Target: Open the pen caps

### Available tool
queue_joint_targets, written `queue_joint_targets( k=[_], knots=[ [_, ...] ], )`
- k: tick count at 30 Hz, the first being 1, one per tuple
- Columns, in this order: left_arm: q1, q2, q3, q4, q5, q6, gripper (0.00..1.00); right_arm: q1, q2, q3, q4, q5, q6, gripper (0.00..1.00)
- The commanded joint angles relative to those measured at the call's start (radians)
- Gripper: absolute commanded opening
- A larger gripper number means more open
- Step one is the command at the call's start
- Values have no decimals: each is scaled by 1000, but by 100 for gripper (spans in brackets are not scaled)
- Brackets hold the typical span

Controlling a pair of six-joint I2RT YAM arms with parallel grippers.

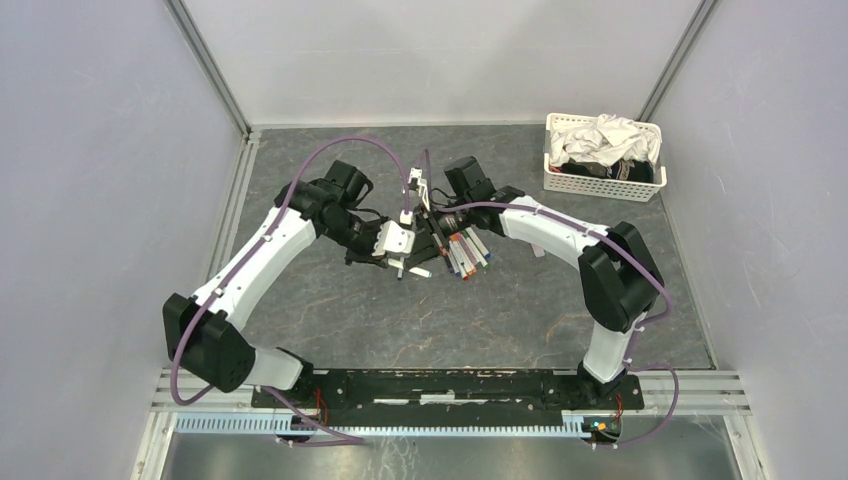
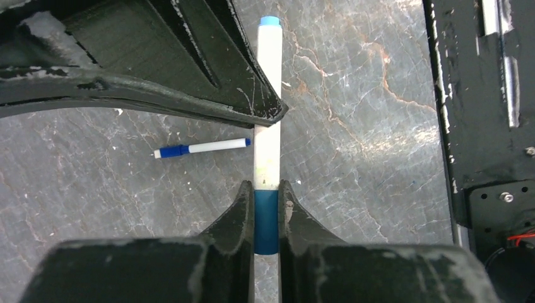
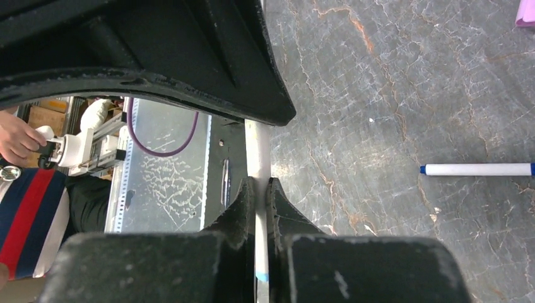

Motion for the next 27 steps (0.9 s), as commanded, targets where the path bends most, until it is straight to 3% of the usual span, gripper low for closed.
queue_joint_targets(
  k=[1,2,6,10,14,18,22,27],
  knots=[
    [-21,-44,-18,40,-10,29,2,2,3,43,51,-36,26,9],
    [-20,-44,-18,40,-10,27,2,2,3,38,64,-33,40,19],
    [-21,-38,-8,41,-19,20,2,16,12,11,128,-33,85,39],
    [-21,-34,-1,41,-16,15,2,35,46,18,138,-33,107,40],
    [-21,-31,1,39,-19,12,2,37,58,27,137,-30,119,26],
    [-19,-26,3,39,-51,6,2,26,43,29,100,-17,90,0],
    [38,0,18,13,-101,50,2,3,-9,-50,75,17,48,0],
    [196,49,77,-35,-119,166,2,-47,-70,-183,8,66,-25,0]
  ],
)
